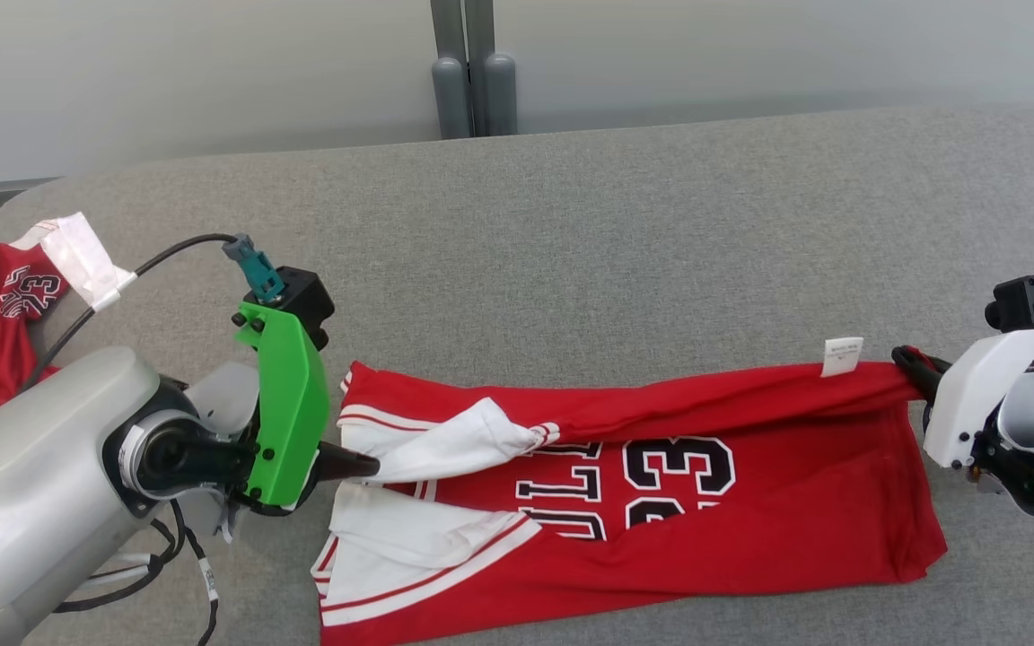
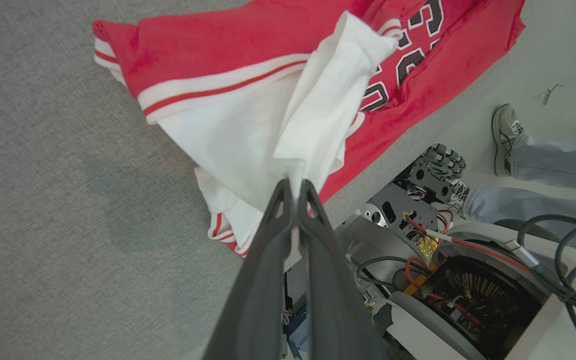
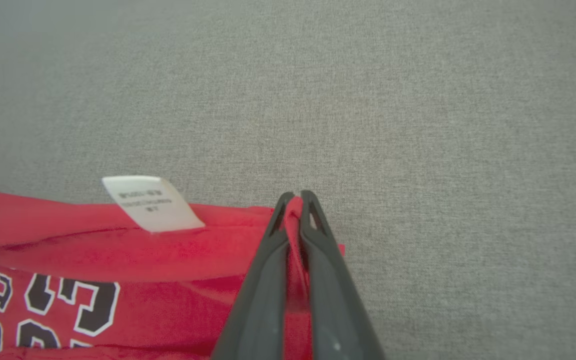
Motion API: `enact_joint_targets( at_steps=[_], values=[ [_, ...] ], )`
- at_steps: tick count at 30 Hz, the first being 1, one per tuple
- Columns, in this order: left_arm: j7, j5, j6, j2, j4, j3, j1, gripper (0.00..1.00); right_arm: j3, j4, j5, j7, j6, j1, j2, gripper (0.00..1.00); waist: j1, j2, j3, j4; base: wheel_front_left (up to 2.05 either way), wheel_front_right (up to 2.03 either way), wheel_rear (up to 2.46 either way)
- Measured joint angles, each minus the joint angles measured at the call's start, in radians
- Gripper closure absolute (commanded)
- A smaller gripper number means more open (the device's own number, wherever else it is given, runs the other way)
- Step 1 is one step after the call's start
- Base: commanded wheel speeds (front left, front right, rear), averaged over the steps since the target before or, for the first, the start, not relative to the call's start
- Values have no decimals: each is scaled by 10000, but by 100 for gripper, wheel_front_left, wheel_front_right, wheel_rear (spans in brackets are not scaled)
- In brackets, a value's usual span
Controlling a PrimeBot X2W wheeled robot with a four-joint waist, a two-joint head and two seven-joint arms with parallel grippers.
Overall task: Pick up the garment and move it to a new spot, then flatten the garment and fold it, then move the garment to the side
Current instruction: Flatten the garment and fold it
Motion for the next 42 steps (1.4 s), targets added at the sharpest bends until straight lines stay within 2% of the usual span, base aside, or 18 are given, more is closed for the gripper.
enact_joint_targets(
  at_steps=[3, 9, 20, 21, 22, 23, 24, 25, 34, 36, 38, 42],
  values=[
    [165, -63, 153, 138, -343, -15, 78, 100, 468, -128, -12, 575, 0, -5, -380, 100, 0, 0, 42, 4, 0, 0, 0],
    [550, -163, 391, 274, -744, -61, 259, 100, 1112, -341, 21, 1139, 0, -188, -571, 100, 0, 0, 200, 26, 0, 0, 0],
    [677, -61, 410, -33, -510, -125, 703, 100, 1956, -161, 307, 1498, 0, -460, -667, 100, 0, 0, 336, 24, 0, 0, 0],
    [677, -48, 385, -54, -456, -127, 731, 100, 1996, -136, 347, 1559, 0, -478, -675, 89, 0, 0, 334, 15, 0, 0, 0],
    [675, -44, 355, -92, -397, -130, 756, 100, 2050, -104, 383, 1578, 0, -496, -679, 62, 0, 0, 326, 3, 0, 0, 0],
    [663, -38, 351, -134, -330, -128, 793, 78, 2098, -59, 435, 1611, 0, -527, -671, 27, 0, 0, 313, -11, 0, 0, 0],
    [658, -29, 349, -159, -268, -130, 826, 67, 2142, -33, 447, 1649, 0, -555, -671, 0, 0, 0, 301, -23, 0, 0, 0],
    [660, -27, 334, -184, -192, -138, 859, 0, 2199, -2, 447, 1653, 0, -583, -675, 0, 0, 0, 281, -37, 0, 0, 0],
    [493, 140, 157, -240, 142, -98, 1108, 0, 2431, -117, 621, 1482, 0, -666, -786, 0, 0, 0, -149, -129, 0, 0, 0],
    [-48, 337, 0, -207, 92, 105, 1090, 0, 2194, -334, 826, 1129, 0, -681, -909, 0, 0, 0, -285, -129, 0, 0, 0],
    [-790, 1014, -146, -144, -4, 226, 1016, 0, 1866, -685, 1133, 696, -4, -676, -974, 0, 0, 0, -405, -123, 0, 0, 0],
    [-2907, 2290, -113, 173, -146, 673, 1011, 0, 1156, -1576, 1317, -633, -4, -518, -1212, 0, 0, 0, -618, -92, 0, 0, 0]
  ],
)
